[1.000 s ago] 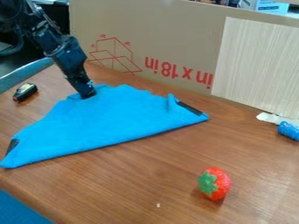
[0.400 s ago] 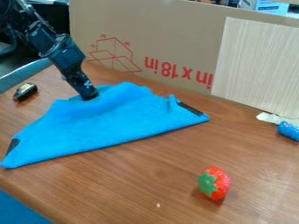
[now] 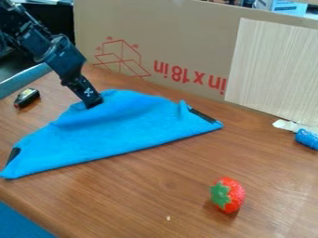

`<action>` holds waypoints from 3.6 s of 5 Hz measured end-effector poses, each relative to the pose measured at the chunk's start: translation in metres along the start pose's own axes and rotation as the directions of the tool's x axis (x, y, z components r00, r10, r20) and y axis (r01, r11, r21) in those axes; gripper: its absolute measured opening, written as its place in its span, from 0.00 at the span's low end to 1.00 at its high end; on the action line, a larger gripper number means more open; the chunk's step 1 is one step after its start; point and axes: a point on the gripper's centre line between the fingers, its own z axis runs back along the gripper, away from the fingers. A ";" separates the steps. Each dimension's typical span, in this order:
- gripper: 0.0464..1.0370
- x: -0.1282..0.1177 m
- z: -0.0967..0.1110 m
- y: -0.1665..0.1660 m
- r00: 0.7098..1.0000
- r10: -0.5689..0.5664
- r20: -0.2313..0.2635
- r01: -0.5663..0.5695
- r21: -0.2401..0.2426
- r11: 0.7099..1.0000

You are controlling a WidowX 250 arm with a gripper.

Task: Unfold the cloth from top left to the bottom right

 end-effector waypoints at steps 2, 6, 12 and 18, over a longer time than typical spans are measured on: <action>0.00 -0.007 0.021 -0.024 0.997 -0.068 0.049 0.069 -0.021 0.997; 0.00 -0.059 0.015 -0.106 0.979 -0.186 -0.078 0.180 -0.078 0.981; 0.00 -0.053 0.014 -0.203 0.963 -0.165 -0.212 0.139 -0.132 0.981; 0.71 -0.032 0.021 -0.202 0.943 -0.147 -0.299 0.122 -0.101 0.987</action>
